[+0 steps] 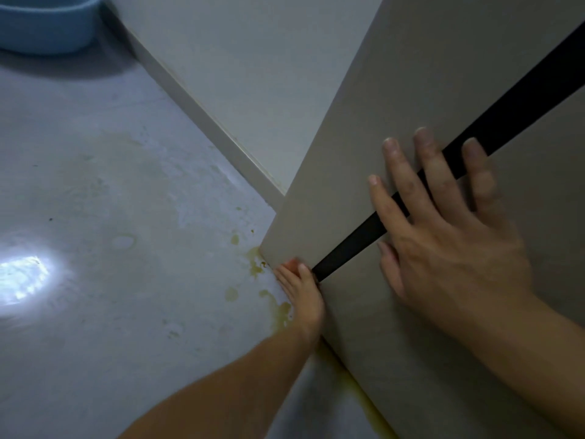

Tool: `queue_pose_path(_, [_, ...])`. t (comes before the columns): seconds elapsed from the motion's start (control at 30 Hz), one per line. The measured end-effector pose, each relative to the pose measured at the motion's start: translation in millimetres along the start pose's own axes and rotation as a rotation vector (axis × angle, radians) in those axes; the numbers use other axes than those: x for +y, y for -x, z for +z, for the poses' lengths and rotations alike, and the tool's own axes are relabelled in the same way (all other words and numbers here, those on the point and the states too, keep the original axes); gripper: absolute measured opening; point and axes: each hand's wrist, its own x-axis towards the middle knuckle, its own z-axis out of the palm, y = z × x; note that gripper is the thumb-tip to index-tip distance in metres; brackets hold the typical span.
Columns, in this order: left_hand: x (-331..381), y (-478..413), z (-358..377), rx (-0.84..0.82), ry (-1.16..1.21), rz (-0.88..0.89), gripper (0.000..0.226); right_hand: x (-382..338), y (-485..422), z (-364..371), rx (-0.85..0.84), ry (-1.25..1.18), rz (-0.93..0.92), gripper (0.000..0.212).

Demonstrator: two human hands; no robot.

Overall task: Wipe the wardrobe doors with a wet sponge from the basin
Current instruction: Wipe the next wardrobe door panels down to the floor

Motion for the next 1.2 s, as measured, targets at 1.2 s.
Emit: queue_pose_path(1.2, [-13,67,37,-0.001,0.008,-0.185,0.064,8,45,2,-0.041,0.043,-0.087,0.067])
